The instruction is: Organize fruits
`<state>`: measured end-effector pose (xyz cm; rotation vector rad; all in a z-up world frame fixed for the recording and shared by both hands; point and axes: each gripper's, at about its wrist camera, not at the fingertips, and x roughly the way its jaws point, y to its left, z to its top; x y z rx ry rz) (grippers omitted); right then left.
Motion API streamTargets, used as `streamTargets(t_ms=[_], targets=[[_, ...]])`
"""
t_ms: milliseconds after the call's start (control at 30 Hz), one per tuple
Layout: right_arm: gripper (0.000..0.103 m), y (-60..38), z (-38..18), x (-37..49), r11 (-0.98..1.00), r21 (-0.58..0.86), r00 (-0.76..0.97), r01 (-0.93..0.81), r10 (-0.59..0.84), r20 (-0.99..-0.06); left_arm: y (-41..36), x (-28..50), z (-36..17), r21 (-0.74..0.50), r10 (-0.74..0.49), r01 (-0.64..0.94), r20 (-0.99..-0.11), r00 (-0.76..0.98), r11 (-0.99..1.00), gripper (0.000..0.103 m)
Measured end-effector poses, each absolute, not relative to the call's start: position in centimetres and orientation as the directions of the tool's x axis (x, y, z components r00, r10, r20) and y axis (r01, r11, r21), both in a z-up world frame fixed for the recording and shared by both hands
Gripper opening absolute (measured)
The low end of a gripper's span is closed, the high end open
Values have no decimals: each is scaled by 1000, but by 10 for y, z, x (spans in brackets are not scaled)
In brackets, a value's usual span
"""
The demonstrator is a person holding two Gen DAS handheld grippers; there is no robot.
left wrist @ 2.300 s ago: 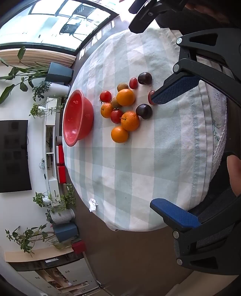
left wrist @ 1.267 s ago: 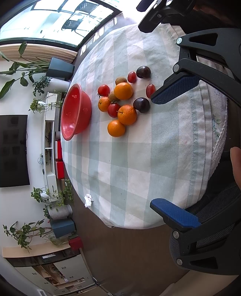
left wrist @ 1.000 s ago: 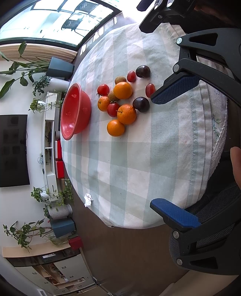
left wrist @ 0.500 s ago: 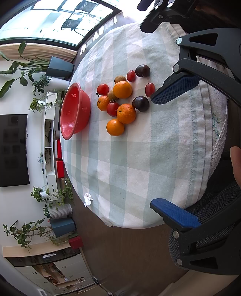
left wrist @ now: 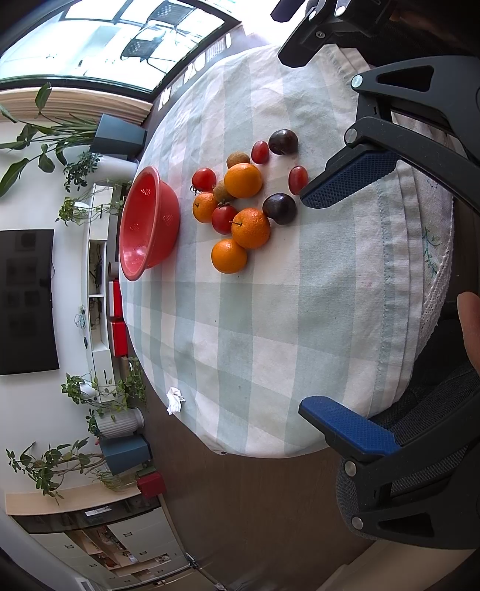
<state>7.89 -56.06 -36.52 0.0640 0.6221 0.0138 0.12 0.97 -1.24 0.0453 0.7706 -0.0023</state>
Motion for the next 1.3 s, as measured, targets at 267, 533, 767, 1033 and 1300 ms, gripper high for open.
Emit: streamTargets(t_ms=[267, 533, 767, 1033, 1300], targets=[[103, -560, -365, 79, 998, 63, 813, 6, 32, -582, 10, 2, -12, 39, 13, 19, -697, 717, 999, 103], [103, -560, -365, 79, 998, 62, 811, 5, 32, -584, 11, 1, -13, 40, 13, 20, -699, 715, 999, 103], [103, -559, -366, 79, 998, 62, 810, 6, 32, -585, 10, 1, -13, 42, 15, 19, -697, 717, 999, 103], [103, -559, -365, 79, 998, 62, 811, 7, 31, -585, 10, 1, -13, 39, 14, 19, -697, 717, 999, 103], [103, -560, -365, 79, 997, 70, 814, 8, 34, -579, 14, 2, -11, 1, -17, 24, -675, 738, 1000, 103]])
